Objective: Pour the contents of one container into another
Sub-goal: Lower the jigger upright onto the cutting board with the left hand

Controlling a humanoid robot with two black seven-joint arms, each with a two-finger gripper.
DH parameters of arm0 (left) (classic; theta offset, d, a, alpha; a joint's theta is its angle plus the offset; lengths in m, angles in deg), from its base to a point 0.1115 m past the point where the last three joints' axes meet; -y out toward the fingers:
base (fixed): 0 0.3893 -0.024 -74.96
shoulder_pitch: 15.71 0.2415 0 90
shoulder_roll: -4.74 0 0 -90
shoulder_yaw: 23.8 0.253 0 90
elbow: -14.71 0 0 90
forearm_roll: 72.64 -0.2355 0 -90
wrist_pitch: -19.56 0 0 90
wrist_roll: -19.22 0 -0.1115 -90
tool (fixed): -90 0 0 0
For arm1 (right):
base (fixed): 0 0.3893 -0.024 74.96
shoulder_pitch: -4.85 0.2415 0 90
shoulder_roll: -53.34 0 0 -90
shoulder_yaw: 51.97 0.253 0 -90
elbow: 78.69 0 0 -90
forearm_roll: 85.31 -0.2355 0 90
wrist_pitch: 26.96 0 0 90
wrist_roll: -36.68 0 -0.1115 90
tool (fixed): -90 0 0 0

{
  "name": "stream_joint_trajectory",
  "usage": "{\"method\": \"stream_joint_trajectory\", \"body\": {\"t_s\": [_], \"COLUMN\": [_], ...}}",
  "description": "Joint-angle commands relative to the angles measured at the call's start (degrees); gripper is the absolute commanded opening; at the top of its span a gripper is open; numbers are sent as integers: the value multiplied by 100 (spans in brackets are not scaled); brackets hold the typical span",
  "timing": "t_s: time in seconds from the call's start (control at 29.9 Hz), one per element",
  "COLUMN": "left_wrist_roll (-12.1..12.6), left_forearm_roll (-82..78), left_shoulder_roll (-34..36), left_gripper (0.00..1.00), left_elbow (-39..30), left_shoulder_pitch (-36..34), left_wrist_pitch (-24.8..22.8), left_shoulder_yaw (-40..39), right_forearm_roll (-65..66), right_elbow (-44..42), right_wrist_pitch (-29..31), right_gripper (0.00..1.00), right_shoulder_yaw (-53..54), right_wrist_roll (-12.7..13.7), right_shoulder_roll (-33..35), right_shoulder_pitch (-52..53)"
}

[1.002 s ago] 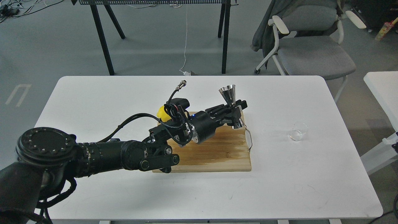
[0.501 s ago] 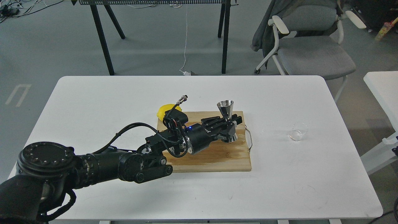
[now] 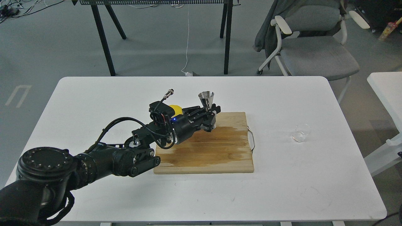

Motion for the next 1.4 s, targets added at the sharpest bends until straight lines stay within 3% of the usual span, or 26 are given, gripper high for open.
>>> {"method": "stream_joint_trajectory", "body": {"t_s": [0.0, 0.73, 1.37], "left_wrist_roll": [0, 0, 0], "left_forearm_roll": [-26, -290, -448], "left_shoulder_roll": [-1, -1, -1], "left_gripper": [3, 10, 26], "left_elbow": [21, 320, 171], "left_shoulder_pitch": [96, 387, 448], "left_wrist_pitch": [0, 0, 0], "left_shoulder_yaw": [6, 59, 50], "right_forearm_roll": [0, 0, -9], "right_elbow": [1, -8, 1], "right_wrist_pitch": [0, 0, 0], "right_gripper": [100, 100, 100], "right_shoulder_yaw": [5, 22, 22], "right_wrist_roll": [0, 0, 0], "right_shoulder_roll": [0, 0, 0], "right_shoulder_pitch": [-1, -18, -10]}}
